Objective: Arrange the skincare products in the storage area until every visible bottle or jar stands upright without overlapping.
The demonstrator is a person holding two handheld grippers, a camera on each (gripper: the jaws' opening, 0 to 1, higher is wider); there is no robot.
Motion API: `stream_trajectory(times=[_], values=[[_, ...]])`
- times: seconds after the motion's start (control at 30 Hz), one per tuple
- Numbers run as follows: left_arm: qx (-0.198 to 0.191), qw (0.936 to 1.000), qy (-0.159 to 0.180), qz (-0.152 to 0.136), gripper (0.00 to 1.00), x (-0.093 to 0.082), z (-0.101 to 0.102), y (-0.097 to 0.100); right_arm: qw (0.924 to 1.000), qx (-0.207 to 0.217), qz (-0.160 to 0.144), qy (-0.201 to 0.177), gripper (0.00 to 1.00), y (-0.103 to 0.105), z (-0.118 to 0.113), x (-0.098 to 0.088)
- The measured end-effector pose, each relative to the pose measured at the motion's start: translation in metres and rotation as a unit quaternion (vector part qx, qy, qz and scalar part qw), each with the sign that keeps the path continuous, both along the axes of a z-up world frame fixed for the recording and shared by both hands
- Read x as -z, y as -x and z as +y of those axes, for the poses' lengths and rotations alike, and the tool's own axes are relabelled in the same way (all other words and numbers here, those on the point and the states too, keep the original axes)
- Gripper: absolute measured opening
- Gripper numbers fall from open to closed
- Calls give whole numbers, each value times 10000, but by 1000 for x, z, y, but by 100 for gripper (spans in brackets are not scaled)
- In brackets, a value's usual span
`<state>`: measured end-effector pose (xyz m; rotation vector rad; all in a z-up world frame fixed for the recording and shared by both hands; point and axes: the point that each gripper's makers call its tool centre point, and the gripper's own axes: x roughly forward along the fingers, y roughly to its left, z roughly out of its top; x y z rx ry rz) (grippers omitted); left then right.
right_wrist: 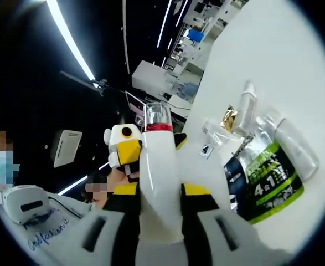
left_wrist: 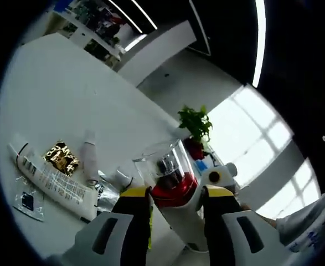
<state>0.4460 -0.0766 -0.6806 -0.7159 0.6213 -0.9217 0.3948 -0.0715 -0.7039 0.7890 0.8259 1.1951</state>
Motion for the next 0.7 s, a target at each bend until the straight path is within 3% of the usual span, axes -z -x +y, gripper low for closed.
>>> stream_trajectory(times=[0.3, 0.7], values=[[170, 9996, -143, -155, 32, -1, -5, 11, 9985, -227, -339, 364, 27, 6, 4, 8], [270, 9988, -296, -294, 30, 1, -8, 15, 9957, -391, -501, 679, 28, 14, 10, 22]])
